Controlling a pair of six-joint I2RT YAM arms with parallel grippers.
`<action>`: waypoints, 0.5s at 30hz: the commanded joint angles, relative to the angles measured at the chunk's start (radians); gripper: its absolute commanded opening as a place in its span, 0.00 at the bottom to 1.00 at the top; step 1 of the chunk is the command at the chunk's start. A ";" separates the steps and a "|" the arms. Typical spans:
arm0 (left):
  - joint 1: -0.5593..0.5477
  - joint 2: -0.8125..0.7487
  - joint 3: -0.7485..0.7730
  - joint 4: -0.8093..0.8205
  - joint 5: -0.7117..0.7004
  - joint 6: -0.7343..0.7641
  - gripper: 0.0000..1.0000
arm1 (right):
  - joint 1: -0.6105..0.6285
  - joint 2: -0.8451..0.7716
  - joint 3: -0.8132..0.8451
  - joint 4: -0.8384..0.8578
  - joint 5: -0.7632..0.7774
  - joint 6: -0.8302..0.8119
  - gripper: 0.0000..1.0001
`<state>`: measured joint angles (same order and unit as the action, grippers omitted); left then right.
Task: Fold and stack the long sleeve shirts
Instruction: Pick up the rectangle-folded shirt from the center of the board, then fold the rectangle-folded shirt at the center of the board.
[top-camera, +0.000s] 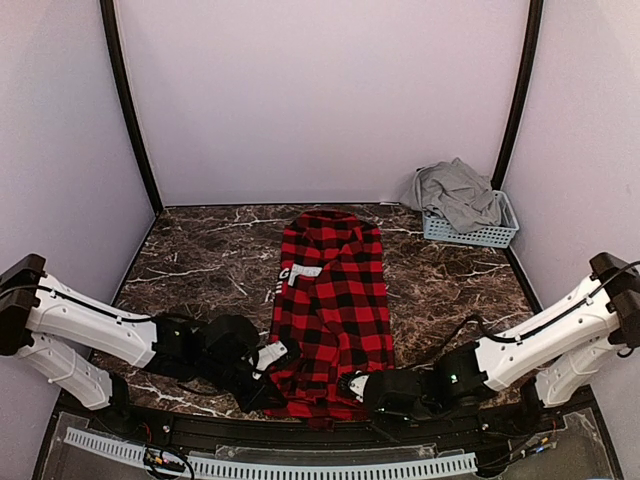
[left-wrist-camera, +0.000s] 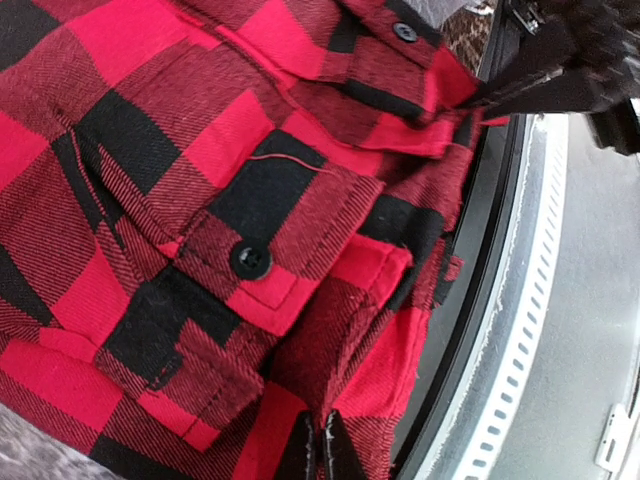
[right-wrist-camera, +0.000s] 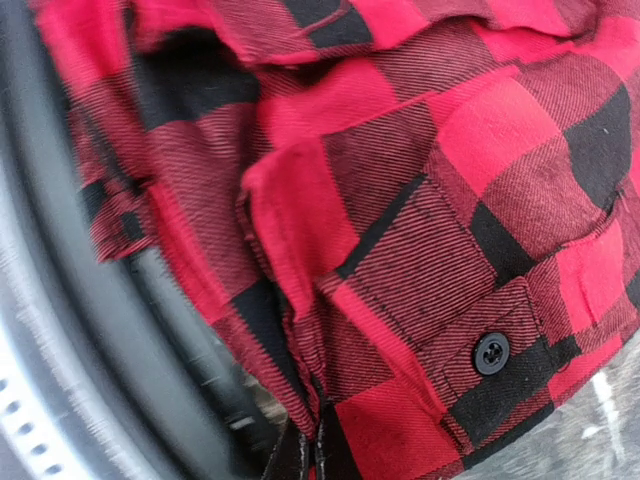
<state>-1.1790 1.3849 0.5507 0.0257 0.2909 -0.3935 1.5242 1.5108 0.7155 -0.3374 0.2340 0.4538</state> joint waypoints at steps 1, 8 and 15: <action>-0.048 -0.042 -0.002 -0.144 0.020 -0.112 0.00 | 0.054 -0.067 -0.022 -0.008 -0.181 0.022 0.00; -0.040 -0.100 0.154 -0.265 0.111 -0.103 0.00 | -0.023 -0.158 0.034 -0.068 -0.400 -0.042 0.00; 0.209 -0.039 0.316 -0.313 0.234 0.027 0.00 | -0.303 -0.171 0.215 -0.248 -0.461 -0.224 0.00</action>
<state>-1.0943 1.3148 0.7876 -0.2264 0.4370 -0.4587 1.3533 1.3479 0.8200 -0.4870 -0.1577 0.3576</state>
